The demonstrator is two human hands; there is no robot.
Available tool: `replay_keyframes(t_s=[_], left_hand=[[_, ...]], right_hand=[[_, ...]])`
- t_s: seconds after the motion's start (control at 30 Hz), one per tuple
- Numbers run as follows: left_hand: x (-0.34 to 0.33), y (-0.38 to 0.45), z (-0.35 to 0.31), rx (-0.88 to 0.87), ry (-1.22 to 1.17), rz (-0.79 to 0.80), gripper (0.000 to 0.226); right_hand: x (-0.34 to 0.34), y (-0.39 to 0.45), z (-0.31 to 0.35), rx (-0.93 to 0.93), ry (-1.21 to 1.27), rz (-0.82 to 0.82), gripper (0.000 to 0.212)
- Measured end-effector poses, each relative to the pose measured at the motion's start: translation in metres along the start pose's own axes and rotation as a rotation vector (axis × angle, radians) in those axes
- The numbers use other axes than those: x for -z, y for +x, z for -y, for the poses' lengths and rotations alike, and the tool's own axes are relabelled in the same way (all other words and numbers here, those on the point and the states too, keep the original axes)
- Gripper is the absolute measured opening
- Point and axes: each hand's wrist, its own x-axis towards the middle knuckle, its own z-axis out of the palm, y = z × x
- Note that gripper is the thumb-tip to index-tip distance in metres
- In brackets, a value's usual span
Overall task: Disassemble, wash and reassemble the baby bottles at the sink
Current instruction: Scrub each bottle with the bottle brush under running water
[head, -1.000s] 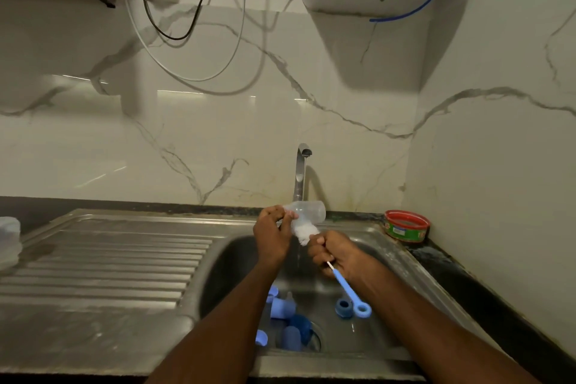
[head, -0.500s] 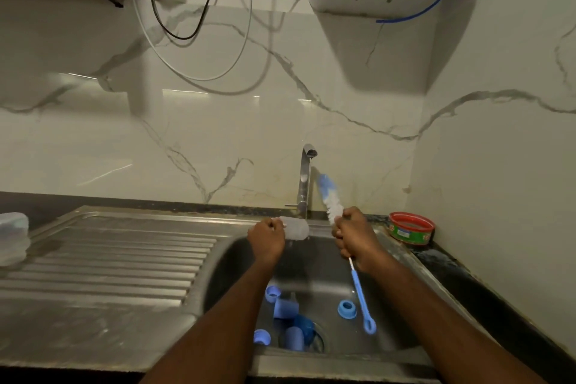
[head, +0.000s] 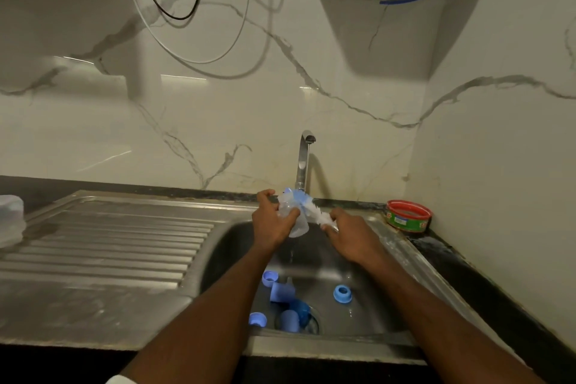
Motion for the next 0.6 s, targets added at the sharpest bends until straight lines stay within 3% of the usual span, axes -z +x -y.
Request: replay_keyframes(t_s=[0.2, 0.33, 0.53, 0.6], left_hand=[[-0.004, -0.005, 0.007, 0.015, 0.121, 0.103, 0.057], [-0.005, -0.006, -0.001, -0.073, 0.113, 0.133, 0.043], [-0.007, -0.007, 0.004, -0.197, 0.271, 0.306, 0.069], [-0.01, -0.01, 0.001, -0.235, 0.33, 0.318, 0.067]], right_hand=[[0.016, 0.003, -0.009, 0.024, -0.185, -0.189, 0.044], [0.018, -0.001, -0.008, 0.066, -0.22, -0.165, 0.044], [0.008, -0.008, 0.006, 0.042, -0.323, -0.12, 0.036], [0.009, -0.007, 0.009, 0.012, -0.371, -0.092, 0.033]])
